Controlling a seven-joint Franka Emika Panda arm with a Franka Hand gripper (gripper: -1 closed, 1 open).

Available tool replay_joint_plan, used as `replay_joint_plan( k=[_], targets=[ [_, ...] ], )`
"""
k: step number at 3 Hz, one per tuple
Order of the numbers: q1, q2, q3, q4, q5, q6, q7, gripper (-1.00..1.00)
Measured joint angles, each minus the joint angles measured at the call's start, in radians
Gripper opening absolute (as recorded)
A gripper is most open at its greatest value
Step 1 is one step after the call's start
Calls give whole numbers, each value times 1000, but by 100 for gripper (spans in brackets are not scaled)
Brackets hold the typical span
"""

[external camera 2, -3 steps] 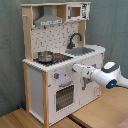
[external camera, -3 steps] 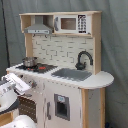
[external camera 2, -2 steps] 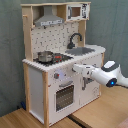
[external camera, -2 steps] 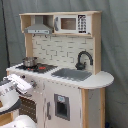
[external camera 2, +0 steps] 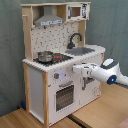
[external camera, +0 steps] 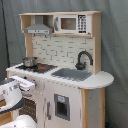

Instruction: Play with the kitchen

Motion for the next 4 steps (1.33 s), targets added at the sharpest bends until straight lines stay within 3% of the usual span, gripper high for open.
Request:
replay_joint_plan(
  k=[3, 4],
  targets=[
    [-115, 0, 35, -10, 0, 265, -67, 100],
    [-168, 0, 38, 25, 0, 334, -101, 100]
  ],
)
